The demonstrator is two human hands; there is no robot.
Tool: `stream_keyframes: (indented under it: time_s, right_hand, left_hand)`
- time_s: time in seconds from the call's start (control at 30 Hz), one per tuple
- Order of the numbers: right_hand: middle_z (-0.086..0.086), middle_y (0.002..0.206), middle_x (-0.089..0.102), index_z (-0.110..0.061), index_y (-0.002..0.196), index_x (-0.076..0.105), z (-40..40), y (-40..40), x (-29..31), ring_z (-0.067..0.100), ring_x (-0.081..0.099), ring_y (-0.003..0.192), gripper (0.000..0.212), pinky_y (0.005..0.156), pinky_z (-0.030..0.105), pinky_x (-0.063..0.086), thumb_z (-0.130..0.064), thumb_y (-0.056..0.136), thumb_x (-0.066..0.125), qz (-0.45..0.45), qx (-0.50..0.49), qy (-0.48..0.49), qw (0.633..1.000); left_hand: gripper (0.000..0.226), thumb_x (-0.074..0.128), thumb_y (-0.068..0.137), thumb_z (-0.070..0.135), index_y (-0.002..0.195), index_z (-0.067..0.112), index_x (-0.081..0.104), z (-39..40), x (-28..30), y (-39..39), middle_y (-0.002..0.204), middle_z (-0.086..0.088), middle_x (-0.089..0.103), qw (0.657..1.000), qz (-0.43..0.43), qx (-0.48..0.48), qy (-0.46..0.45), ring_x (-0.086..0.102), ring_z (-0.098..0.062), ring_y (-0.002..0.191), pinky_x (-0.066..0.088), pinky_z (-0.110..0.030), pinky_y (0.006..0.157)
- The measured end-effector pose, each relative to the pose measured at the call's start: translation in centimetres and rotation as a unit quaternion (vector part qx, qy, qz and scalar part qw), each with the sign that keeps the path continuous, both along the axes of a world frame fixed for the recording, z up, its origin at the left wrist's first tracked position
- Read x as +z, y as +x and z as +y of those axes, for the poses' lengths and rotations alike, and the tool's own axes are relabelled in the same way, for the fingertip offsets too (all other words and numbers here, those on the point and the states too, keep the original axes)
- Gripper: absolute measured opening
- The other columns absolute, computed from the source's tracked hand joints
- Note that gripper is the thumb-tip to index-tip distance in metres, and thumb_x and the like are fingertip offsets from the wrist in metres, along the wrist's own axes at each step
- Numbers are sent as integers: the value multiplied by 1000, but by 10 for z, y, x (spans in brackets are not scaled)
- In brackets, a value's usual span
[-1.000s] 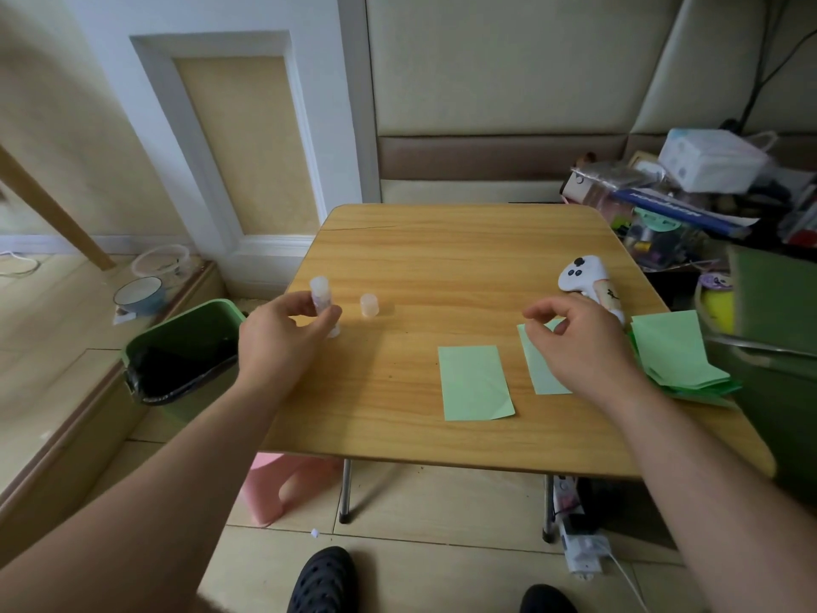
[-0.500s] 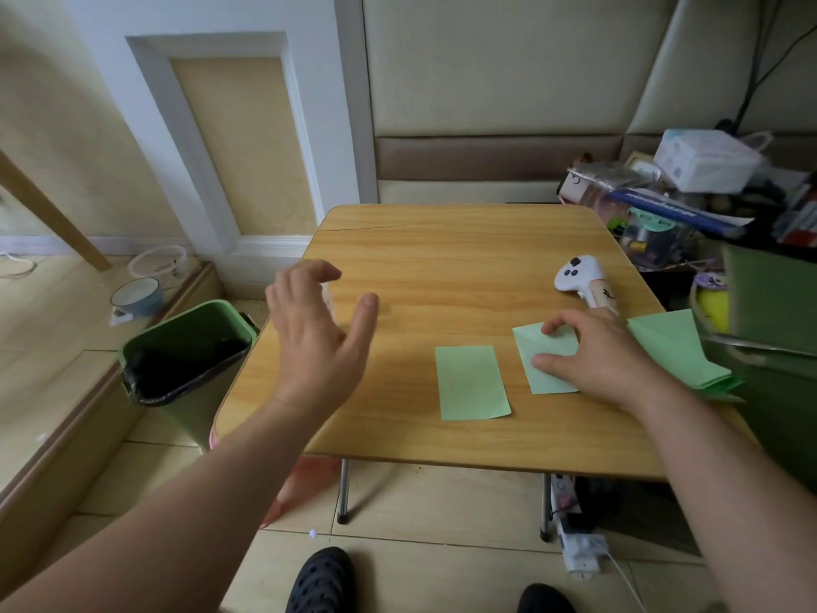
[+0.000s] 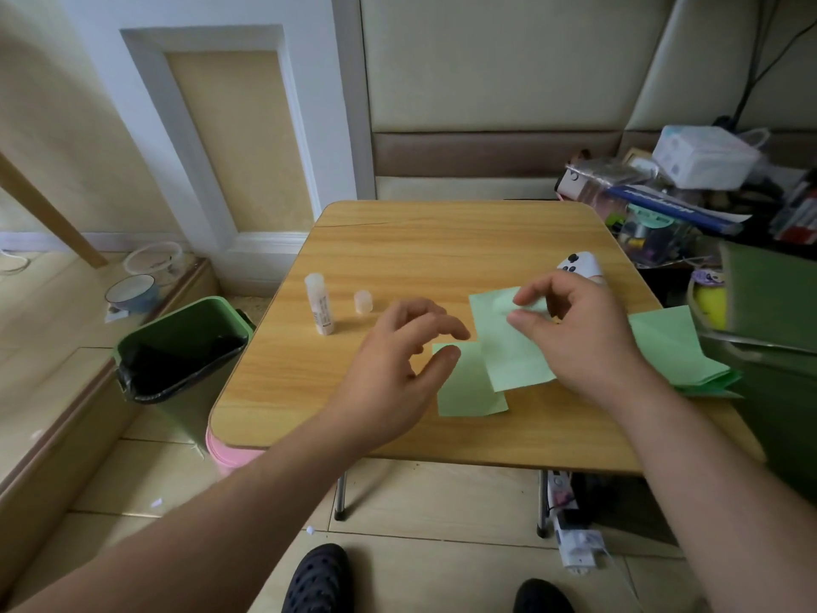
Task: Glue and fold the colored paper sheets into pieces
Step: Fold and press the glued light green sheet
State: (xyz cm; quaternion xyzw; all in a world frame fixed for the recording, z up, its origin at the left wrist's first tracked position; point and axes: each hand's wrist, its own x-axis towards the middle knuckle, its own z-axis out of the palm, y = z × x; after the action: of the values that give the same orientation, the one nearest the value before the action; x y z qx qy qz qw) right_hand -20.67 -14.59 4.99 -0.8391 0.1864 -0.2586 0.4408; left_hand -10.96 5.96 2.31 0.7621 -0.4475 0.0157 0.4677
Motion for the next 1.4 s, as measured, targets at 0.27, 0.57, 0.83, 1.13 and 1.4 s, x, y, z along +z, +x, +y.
stream_keyframes:
  time_s: [0.27, 0.57, 0.83, 1.13, 1.4]
  right_hand:
    - [0, 89, 72, -34, 83, 71, 17, 7, -9, 32, 66, 83, 27, 75, 47, 59, -10, 87, 82, -60, 51, 118, 990]
    - [0, 87, 68, -19, 98, 77, 2, -4, -16, 15, 61, 70, 26, 74, 27, 56, 4, 86, 79, 102, 142, 104, 979]
    - [2, 86, 64, -19, 97, 77, -1, -2, -20, 13, 63, 62, 26, 69, 26, 55, 3, 84, 81, 122, 131, 124, 976]
    - [9, 96, 78, -32, 110, 72, 3, -8, -18, 13, 70, 65, 39, 79, 33, 59, -7, 84, 84, 216, 132, 53, 966]
    - [-3, 78, 72, -37, 113, 71, 9, -8, -15, 0, 63, 59, 39, 63, 22, 47, -19, 83, 87, 249, 121, -25, 961]
  left_hand:
    - [24, 80, 90, 14, 105, 33, 77, -9, -3, -4, 92, -6, 75, 958, 282, -56, -12, 64, -18, 78, 55, -42, 73]
    - [30, 84, 85, 11, 107, 32, 77, -2, -6, 19, 108, 7, 76, 958, 286, -7, 30, 72, -14, 83, 59, -39, 78]
    - [30, 85, 85, 15, 108, 34, 79, 0, -12, 26, 109, 6, 76, 955, 290, -9, 55, 74, -30, 98, 59, -47, 94]
    - [38, 86, 84, 19, 115, 34, 73, -2, -16, 24, 88, 23, 74, 967, 218, -7, 130, 73, -7, 84, 58, -28, 81]
    - [41, 87, 80, 25, 115, 39, 72, -2, -15, 24, 85, 22, 72, 973, 168, 3, 158, 71, -4, 77, 57, -28, 82]
